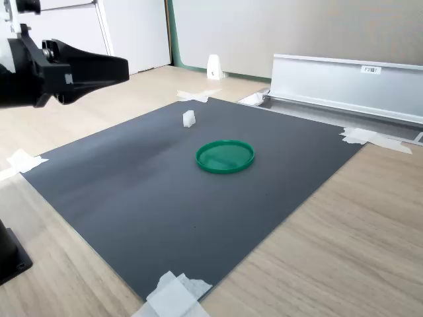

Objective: Grasp a white terminal and put it on the green lid.

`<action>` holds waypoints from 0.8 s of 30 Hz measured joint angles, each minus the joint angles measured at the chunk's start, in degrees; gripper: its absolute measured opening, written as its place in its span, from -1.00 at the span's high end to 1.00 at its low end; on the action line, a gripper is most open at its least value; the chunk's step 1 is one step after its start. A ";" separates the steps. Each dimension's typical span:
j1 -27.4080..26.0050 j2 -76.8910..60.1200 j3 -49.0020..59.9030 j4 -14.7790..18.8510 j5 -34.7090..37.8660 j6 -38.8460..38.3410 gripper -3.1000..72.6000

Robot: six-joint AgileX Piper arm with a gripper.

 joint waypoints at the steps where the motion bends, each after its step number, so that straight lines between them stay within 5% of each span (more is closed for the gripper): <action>1: 0.00 0.00 0.00 0.00 0.00 0.00 0.94; 24: 0.00 0.00 0.00 0.04 1.03 0.24 0.94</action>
